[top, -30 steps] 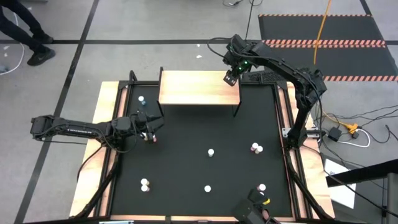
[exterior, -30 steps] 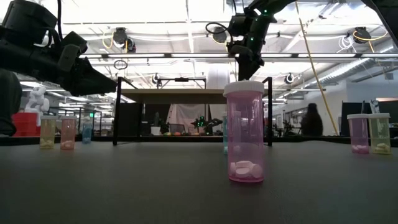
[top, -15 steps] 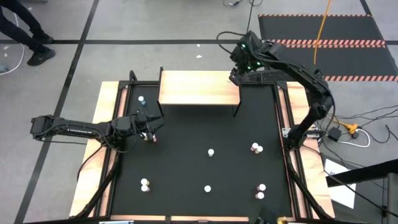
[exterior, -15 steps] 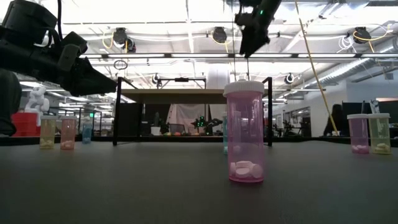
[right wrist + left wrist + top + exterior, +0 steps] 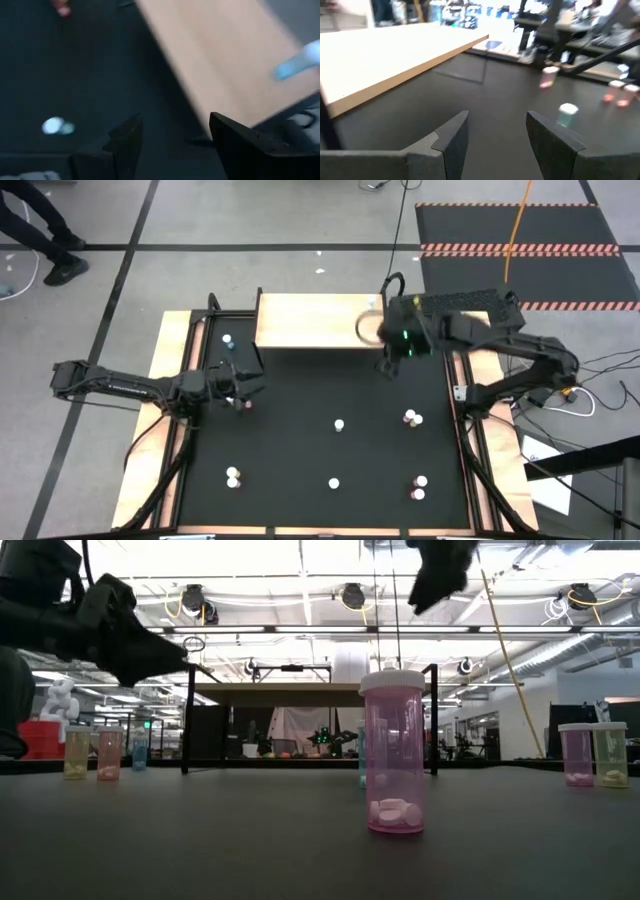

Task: Pick and place medicine bottles onto shelf by color
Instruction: Put the right blue pill bottle on the shelf aligned with the other blue pill bottle

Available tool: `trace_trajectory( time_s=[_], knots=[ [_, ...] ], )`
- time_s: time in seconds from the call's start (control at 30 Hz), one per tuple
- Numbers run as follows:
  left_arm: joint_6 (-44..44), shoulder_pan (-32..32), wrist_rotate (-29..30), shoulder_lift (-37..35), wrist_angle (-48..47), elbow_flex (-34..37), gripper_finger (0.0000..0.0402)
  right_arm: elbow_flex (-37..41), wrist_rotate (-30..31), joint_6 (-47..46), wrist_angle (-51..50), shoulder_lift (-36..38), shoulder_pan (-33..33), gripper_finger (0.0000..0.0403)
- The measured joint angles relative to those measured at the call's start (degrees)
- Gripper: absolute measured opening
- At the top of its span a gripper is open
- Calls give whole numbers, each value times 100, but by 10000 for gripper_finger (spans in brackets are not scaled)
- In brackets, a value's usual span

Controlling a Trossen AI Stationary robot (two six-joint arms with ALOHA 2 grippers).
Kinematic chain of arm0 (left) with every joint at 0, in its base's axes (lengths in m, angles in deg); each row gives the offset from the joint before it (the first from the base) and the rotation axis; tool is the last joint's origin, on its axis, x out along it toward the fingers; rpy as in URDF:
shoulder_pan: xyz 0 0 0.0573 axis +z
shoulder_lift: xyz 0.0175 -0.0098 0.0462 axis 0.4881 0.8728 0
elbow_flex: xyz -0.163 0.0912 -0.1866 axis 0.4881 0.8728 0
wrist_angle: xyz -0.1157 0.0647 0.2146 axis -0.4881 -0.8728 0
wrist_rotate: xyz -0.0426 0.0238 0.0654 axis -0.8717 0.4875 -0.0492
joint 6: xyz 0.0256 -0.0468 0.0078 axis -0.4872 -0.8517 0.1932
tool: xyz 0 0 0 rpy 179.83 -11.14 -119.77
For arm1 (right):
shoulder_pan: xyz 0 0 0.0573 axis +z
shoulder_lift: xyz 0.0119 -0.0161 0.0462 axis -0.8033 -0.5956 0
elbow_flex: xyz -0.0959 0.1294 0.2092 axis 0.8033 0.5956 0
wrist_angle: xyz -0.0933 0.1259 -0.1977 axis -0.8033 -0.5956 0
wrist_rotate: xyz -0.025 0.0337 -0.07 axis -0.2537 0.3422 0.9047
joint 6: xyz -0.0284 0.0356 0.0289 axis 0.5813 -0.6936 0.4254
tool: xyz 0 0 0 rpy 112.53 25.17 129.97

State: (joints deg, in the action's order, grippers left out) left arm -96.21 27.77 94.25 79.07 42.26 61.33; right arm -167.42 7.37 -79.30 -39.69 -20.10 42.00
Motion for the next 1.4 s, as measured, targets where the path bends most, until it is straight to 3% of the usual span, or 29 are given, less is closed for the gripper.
trace_trajectory(
  time_s=[0.23, 0.43, 0.53, 0.73, 1.0, 1.2, 1.33, 1.4],
  knots=[
    [100, -518, 18, 2, 53, -244, 200, 1354, -2, -714, 1100, 429, 1130, 224],
    [12, -1091, 867, 114, -2543, -1711, 200, 1427, 178, -797, 1425, 443, 1610, 224],
    [-149, -1376, 1177, 341, -3277, -2297, 200, 1427, 181, -768, 1568, 439, 1753, 224],
    [-133, -1760, 1340, 838, -3287, -2671, 200, 1425, 601, -681, 1380, 449, 1978, 224],
    [-285, -1846, 1480, 1231, -3284, -2684, 200, 1419, 589, -933, 1132, 517, 2206, 224],
    [-159, -1844, 1593, 1417, -2982, -2684, 200, 1743, -193, -737, 1596, 515, 2258, 224],
    [-255, -1849, 1589, 1684, -2813, -2684, 200, 2374, -1171, -80, 2921, 511, 2257, 224],
    [-378, -1883, 1592, 1881, -2653, -2684, 200, 2769, -1372, -103, 3873, 510, 2261, 224]
  ],
)
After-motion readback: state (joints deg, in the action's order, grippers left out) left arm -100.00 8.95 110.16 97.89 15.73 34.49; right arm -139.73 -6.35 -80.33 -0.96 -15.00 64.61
